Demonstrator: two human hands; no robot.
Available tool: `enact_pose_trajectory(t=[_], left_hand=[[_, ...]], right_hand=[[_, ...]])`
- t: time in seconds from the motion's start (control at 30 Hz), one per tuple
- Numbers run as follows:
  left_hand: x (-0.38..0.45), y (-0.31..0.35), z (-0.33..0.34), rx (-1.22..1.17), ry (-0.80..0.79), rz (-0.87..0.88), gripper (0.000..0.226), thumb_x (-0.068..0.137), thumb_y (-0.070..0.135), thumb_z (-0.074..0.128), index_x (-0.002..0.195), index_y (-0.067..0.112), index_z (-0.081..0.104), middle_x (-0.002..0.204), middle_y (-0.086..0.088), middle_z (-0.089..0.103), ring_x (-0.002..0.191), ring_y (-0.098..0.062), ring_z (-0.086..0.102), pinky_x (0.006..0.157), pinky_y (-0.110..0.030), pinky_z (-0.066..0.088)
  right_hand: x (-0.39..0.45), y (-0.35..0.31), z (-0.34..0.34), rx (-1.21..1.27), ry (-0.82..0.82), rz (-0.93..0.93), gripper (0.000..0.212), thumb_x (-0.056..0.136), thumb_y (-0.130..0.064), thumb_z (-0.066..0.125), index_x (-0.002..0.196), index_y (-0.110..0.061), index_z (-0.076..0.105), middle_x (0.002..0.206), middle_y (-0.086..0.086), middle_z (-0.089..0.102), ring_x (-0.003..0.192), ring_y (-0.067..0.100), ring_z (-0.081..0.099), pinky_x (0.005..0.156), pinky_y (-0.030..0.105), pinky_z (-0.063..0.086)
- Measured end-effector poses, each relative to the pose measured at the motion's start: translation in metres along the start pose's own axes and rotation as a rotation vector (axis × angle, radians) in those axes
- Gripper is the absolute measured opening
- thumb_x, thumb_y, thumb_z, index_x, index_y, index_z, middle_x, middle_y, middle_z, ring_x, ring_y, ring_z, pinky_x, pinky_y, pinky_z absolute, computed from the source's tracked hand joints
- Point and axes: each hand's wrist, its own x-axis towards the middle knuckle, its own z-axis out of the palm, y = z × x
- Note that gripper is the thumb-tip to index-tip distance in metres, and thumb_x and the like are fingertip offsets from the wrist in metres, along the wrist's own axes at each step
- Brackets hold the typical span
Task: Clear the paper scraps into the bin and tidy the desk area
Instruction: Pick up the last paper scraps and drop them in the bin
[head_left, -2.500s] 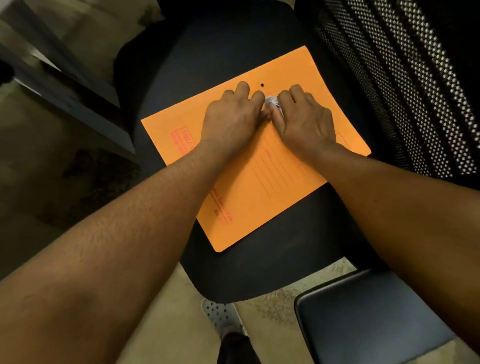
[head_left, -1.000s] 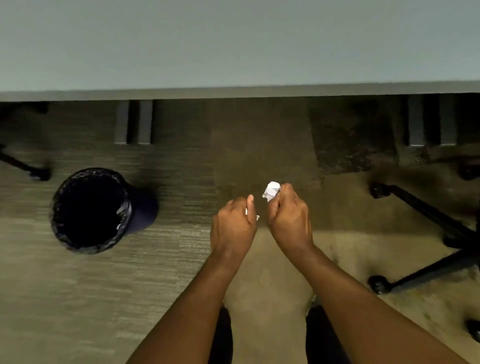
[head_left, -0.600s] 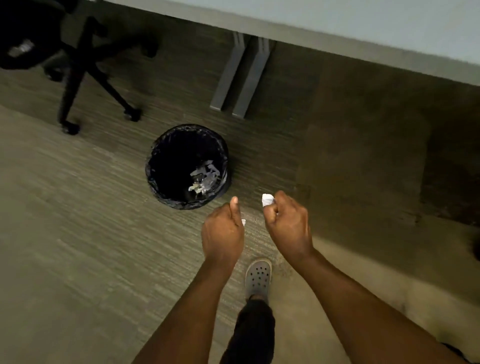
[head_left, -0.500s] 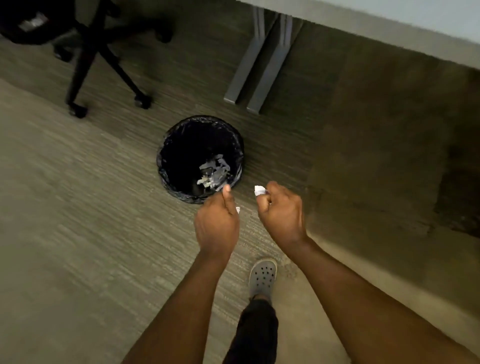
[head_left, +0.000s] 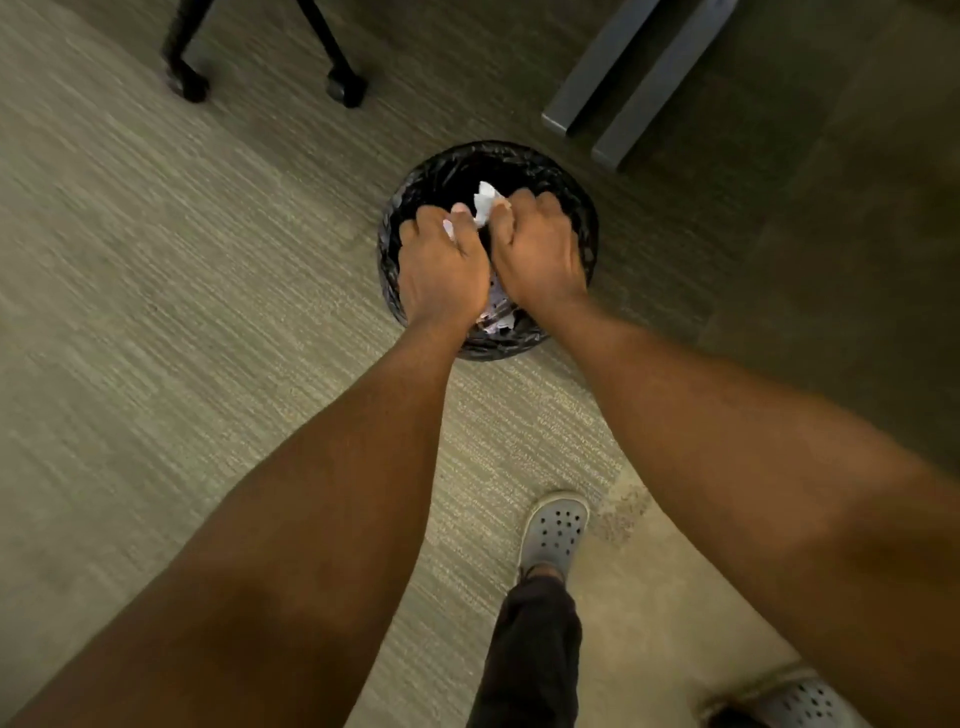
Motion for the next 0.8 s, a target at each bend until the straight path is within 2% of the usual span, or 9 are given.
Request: enact_pose_trajectory(t=[0.03,0.07,0.1,0.13,0.2,0.3,0.47,0.63,0.8], left_hand=[[0.003,-0.011,0.005,0.091,-0.138,-0.027,0.053,0.101,0.046,0.025,0.137,0.012,0.044,0.142,-0.015,0.046,0.125,-0.029,0.045,0.098,-0.037,0.035],[0.003,-0.024,0.008,0.197,-0.277,-0.049,0.059,0.101,0.050,0.018,0.149,0.017,0.029,0.157,-0.012,0.027,0.142,-0.029,0.026,0.111,-0.044,0.024],[-0.001,-0.036,0.010,0.300,-0.375,-0.044,0.063,0.100,0.053,0.013,0.154,0.020,0.014,0.163,-0.008,0.009,0.148,-0.028,0.008,0.117,-0.048,0.011],[-0.008,-0.048,0.011,0.383,-0.420,-0.014,0.064,0.100,0.053,0.009,0.155,0.020,0.005,0.164,-0.005,-0.002,0.149,-0.026,-0.003,0.119,-0.049,0.002],[-0.026,-0.064,0.009,0.468,-0.414,0.077,0.064,0.100,0.051,0.006,0.155,0.019,-0.001,0.163,-0.003,-0.010,0.149,-0.022,-0.010,0.119,-0.047,-0.003],[-0.052,-0.066,0.002,0.466,-0.359,0.154,0.063,0.100,0.049,0.004,0.155,0.018,-0.001,0.163,-0.001,-0.009,0.149,-0.020,-0.010,0.120,-0.044,-0.003],[-0.085,-0.035,-0.018,0.418,-0.377,0.223,0.068,0.097,0.052,-0.002,0.155,0.017,0.003,0.163,0.000,-0.006,0.149,-0.018,-0.009,0.119,-0.042,-0.004],[-0.114,0.004,-0.050,0.407,-0.382,0.301,0.061,0.102,0.045,0.009,0.154,0.013,0.018,0.164,-0.003,0.003,0.149,-0.021,-0.003,0.119,-0.044,-0.001],[-0.165,0.045,-0.085,0.404,-0.455,0.430,0.069,0.099,0.049,0.006,0.149,0.011,0.032,0.162,-0.006,0.016,0.149,-0.023,0.006,0.120,-0.045,0.002]], right_hand=[[0.002,0.005,0.009,-0.026,-0.140,0.054,0.046,0.099,-0.044,0.029,0.121,-0.011,0.052,0.117,0.016,0.052,0.102,0.033,0.055,0.075,0.035,0.040],[0.001,0.011,0.016,-0.089,-0.275,0.089,0.054,0.099,-0.050,0.026,0.138,-0.016,0.040,0.139,0.017,0.040,0.123,0.035,0.045,0.090,0.042,0.041],[-0.003,0.018,0.021,-0.178,-0.366,0.087,0.060,0.098,-0.054,0.023,0.148,-0.021,0.026,0.154,0.015,0.024,0.138,0.036,0.028,0.104,0.050,0.034],[-0.011,0.024,0.023,-0.268,-0.400,0.054,0.062,0.098,-0.056,0.020,0.151,-0.024,0.017,0.160,0.011,0.011,0.144,0.034,0.014,0.110,0.054,0.025],[-0.031,0.034,0.021,-0.372,-0.369,-0.044,0.062,0.098,-0.056,0.017,0.152,-0.026,0.011,0.162,0.005,0.002,0.147,0.030,0.001,0.115,0.053,0.015],[-0.063,0.039,0.006,-0.402,-0.338,-0.087,0.063,0.098,-0.056,0.015,0.153,-0.024,0.012,0.162,0.004,0.001,0.148,0.025,-0.003,0.118,0.048,0.007],[-0.105,0.032,-0.040,-0.410,-0.327,-0.031,0.065,0.098,-0.057,0.014,0.153,-0.022,0.013,0.162,0.005,0.002,0.148,0.022,-0.004,0.118,0.044,0.005],[-0.141,0.019,-0.098,-0.338,-0.251,0.060,0.067,0.097,-0.058,0.015,0.151,-0.018,0.022,0.161,0.007,0.009,0.148,0.023,0.002,0.118,0.043,0.006],[-0.189,0.010,-0.158,-0.309,-0.178,0.156,0.069,0.096,-0.059,0.014,0.146,-0.016,0.034,0.158,0.010,0.022,0.146,0.025,0.013,0.117,0.042,0.010]])
